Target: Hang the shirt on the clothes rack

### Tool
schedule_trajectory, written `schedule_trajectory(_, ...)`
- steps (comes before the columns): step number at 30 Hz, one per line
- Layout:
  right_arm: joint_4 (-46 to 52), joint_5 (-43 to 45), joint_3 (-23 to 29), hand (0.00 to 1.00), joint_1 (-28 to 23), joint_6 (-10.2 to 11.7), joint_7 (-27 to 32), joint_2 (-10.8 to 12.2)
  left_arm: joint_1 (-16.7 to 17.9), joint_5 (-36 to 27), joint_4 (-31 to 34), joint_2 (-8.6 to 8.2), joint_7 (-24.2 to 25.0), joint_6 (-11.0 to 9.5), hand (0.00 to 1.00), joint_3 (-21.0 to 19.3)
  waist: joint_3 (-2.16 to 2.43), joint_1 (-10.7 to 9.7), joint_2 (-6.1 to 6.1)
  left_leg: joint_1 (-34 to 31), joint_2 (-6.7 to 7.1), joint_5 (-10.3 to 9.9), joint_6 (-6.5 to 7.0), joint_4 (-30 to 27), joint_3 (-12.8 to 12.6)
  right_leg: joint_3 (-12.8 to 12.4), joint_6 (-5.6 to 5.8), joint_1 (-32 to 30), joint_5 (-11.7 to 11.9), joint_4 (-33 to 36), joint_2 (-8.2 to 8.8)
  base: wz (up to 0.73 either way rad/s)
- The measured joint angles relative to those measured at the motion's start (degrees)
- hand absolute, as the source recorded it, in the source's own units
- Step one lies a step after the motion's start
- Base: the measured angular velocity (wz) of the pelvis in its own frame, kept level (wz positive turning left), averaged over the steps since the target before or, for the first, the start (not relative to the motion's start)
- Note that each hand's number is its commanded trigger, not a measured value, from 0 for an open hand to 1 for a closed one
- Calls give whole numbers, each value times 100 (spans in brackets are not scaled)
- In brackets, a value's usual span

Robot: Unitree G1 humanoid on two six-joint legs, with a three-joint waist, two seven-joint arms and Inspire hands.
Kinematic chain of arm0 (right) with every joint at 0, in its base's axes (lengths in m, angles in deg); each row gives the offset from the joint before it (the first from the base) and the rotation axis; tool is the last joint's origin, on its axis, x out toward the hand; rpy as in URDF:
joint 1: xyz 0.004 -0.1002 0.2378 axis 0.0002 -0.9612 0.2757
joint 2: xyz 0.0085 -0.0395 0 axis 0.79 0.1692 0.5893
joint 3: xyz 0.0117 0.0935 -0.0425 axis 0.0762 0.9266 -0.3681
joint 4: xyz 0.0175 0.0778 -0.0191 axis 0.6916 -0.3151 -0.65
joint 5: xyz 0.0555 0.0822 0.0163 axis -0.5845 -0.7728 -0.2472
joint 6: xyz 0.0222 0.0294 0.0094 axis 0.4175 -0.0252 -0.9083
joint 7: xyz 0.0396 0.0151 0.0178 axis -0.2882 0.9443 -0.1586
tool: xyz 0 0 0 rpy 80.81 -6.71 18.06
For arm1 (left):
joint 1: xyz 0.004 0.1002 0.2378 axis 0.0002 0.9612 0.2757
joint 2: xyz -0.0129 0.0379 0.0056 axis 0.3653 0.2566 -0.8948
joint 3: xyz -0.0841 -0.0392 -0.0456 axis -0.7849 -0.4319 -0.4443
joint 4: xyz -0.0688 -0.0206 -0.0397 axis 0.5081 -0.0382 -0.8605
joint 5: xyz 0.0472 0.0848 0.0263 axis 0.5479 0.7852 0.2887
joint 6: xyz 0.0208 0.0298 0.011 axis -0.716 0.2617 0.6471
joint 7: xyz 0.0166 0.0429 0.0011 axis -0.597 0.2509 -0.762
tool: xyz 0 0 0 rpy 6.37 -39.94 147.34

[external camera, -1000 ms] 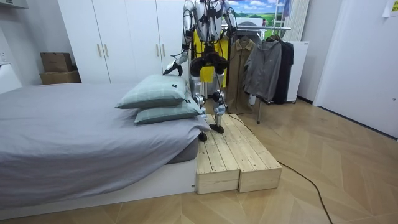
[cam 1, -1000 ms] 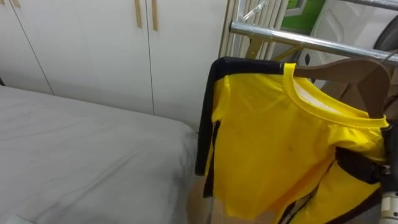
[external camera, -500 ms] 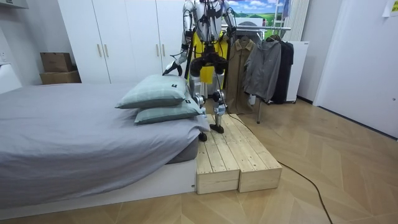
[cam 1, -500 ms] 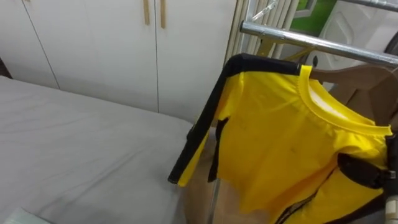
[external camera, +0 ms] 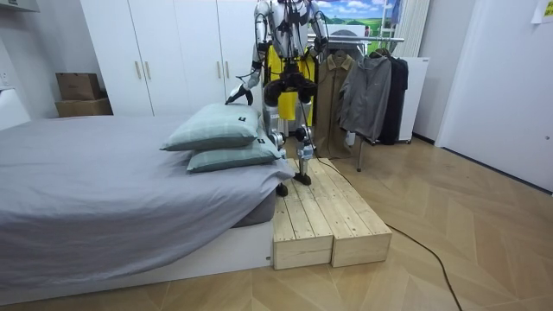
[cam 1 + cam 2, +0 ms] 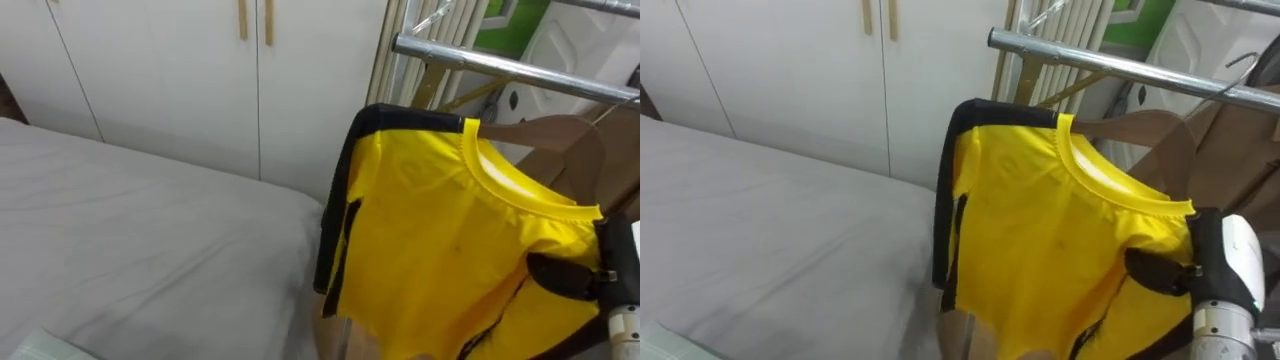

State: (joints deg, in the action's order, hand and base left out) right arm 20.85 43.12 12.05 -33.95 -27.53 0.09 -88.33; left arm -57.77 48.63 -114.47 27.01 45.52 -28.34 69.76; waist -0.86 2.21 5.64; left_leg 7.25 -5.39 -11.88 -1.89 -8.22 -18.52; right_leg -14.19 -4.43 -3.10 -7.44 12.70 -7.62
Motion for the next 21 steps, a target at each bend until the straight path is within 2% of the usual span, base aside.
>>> schedule_trajectory(8, -98, 124, -7, 100, 84, -29, -681, -335, -3, 1, 11, 4, 181, -11, 0, -102, 18, 120, 15, 37, -27, 1, -3, 0, -3, -86, -25, 23, 21, 13, -48, -5)
schedule_trajectory(14, -98, 268, -5, 100, 183, -49, -988, -363, 7, 2, 55, 4, 191, -11, 0, -220, 34, 115, 46, 39, -51, 4, -7, 0, -2, -104, -41, 17, 31, 19, -47, -1)
schedule_trajectory(16, -128, 246, -5, 100, 259, -95, -1116, -389, 15, 2, 57, 5, 191, -12, 0, -225, 31, 109, 81, 38, -59, 9, -15, 0, 7, -89, -51, 20, 37, 9, -47, 3)
schedule_trajectory(18, -240, 166, -5, 100, 332, -94, -1207, -503, 26, 6, 114, 19, 190, -18, 0, -243, 16, 101, 141, 37, -63, 19, -32, 0, 6, -60, -53, 21, 38, 7, -44, 7)
schedule_trajectory(21, -317, 56, -5, 100, 368, -112, -1361, -724, 38, 11, 168, 72, 176, -108, 0, -255, 16, 119, 224, 32, -76, 20, -36, 0, 5, -11, -60, 35, 42, -7, -43, 7)
